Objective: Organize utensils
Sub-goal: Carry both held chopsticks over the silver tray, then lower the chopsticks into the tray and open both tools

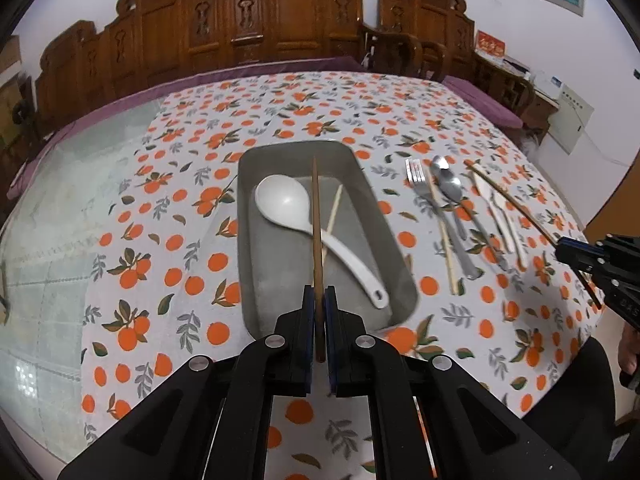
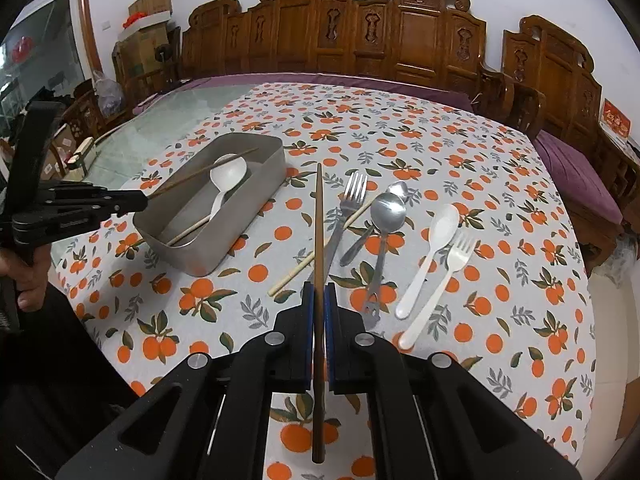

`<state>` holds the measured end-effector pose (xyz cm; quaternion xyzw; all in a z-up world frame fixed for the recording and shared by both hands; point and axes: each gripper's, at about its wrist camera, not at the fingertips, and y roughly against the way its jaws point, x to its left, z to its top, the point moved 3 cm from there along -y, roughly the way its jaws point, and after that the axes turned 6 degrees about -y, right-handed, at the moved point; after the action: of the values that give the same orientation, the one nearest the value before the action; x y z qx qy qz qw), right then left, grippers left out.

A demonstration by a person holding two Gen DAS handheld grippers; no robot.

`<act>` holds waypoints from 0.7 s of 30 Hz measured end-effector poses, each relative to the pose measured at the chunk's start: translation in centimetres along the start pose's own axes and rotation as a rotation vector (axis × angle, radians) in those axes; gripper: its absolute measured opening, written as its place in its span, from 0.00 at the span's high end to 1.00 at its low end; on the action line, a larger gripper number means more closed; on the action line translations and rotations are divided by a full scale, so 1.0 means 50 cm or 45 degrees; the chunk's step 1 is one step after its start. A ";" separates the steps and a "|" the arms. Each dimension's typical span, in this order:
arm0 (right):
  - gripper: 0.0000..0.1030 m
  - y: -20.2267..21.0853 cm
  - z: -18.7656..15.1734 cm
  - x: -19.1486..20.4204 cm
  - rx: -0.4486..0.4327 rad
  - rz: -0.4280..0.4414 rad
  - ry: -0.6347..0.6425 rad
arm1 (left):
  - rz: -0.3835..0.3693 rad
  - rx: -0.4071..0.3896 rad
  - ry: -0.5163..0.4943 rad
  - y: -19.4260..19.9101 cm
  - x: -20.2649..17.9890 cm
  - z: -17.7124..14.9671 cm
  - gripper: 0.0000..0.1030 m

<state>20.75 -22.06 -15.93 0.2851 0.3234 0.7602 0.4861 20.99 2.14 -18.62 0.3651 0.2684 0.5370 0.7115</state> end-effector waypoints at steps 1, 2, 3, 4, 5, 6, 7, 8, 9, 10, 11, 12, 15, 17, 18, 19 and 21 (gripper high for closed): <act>0.94 -0.002 0.003 0.004 0.001 0.001 0.002 | 0.000 0.006 0.002 -0.006 0.003 0.001 0.96; 0.94 -0.005 0.006 0.008 0.002 0.003 0.004 | 0.001 0.015 0.003 -0.013 0.007 0.003 0.96; 0.94 -0.007 0.009 0.011 0.003 0.006 0.005 | 0.001 0.021 0.006 -0.020 0.011 0.004 0.96; 0.94 -0.010 0.012 0.014 0.005 0.008 0.006 | 0.001 0.024 0.012 -0.025 0.016 0.006 0.96; 0.94 -0.013 0.015 0.018 0.006 0.011 0.007 | 0.001 0.023 0.018 -0.027 0.018 0.006 0.96; 0.94 -0.015 0.017 0.022 0.008 0.014 0.009 | -0.004 0.020 0.028 -0.031 0.022 0.006 0.96; 0.94 -0.019 0.020 0.026 0.010 0.018 0.010 | -0.011 0.018 0.039 -0.034 0.025 0.004 0.96; 0.94 -0.022 0.022 0.029 0.012 0.021 0.011 | -0.016 0.018 0.046 -0.038 0.026 0.005 0.96; 0.94 -0.025 0.024 0.032 0.015 0.022 0.013 | -0.021 0.019 0.052 -0.042 0.027 0.004 0.96; 0.94 -0.030 0.026 0.037 0.021 0.025 0.017 | -0.025 0.022 0.060 -0.047 0.029 0.002 0.96; 0.94 -0.033 0.027 0.041 0.024 0.025 0.020 | -0.032 0.028 0.066 -0.051 0.031 0.001 0.96; 0.94 -0.037 0.029 0.045 0.028 0.027 0.024 | -0.038 0.031 0.070 -0.054 0.032 0.000 0.96; 0.94 -0.045 0.034 0.054 0.034 0.035 0.030 | -0.049 0.033 0.092 -0.061 0.038 -0.002 0.96; 0.94 -0.049 0.037 0.061 0.037 0.041 0.033 | -0.049 0.024 0.095 -0.060 0.040 -0.001 0.96; 0.94 -0.052 0.039 0.066 0.038 0.044 0.034 | -0.046 0.015 0.092 -0.056 0.040 0.001 0.96; 0.94 -0.054 0.040 0.068 0.039 0.046 0.035 | -0.048 0.011 0.092 -0.054 0.041 0.002 0.96; 0.94 -0.058 0.045 0.076 0.039 0.053 0.034 | -0.061 -0.010 0.097 -0.044 0.043 0.006 0.94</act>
<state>22.65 -17.14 -16.29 0.2892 0.3354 0.7688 0.4613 23.08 3.81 -20.20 0.3350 0.3019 0.5345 0.7148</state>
